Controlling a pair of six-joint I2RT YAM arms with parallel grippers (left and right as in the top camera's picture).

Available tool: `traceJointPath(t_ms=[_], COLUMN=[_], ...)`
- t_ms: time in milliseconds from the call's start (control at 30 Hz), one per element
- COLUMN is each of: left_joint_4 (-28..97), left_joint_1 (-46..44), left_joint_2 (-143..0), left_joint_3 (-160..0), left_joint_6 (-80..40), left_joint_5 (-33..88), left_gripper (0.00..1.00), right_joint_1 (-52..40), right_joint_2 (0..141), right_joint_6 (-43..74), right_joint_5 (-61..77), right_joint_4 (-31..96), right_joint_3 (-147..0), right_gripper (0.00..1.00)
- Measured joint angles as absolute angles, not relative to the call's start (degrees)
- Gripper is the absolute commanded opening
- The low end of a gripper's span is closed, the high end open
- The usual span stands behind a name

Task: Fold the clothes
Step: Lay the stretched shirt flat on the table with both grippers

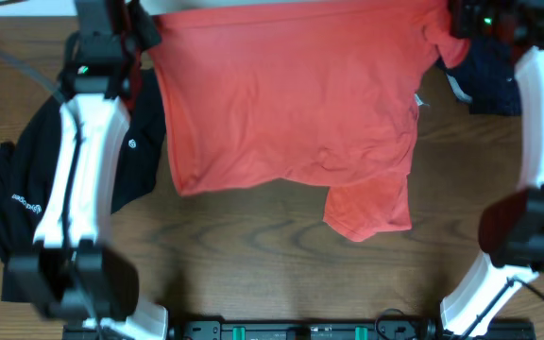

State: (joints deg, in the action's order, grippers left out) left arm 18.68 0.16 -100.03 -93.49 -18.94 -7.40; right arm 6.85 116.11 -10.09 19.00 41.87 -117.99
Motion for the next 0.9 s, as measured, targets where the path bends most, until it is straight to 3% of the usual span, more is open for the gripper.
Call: traceJointPath(t_ms=[300,667,900], left_joint_4=[10.7,30.7,37.6], left_joint_1=[0.3,0.8,0.9], left_joint_2=[-110.4,-110.4,-110.4], left_joint_3=[-93.4,-93.4,-93.4], left_joint_6=[-18.5,-18.1,-18.1], left_joint_5=[-8.4,-9.5,-9.5], left_gripper=[0.06,0.06,0.06], right_joint_1=[5.1,3.9,3.4], right_joint_2=[125.6,126.3,126.3], right_joint_6=[-10.0,-9.2,-9.2], right_joint_5=[17.1,16.2,15.8], right_joint_4=[37.3,52.3,55.5], right_joint_3=[-118.0,-118.0,-116.8], right_gripper=[0.01,0.01,0.01])
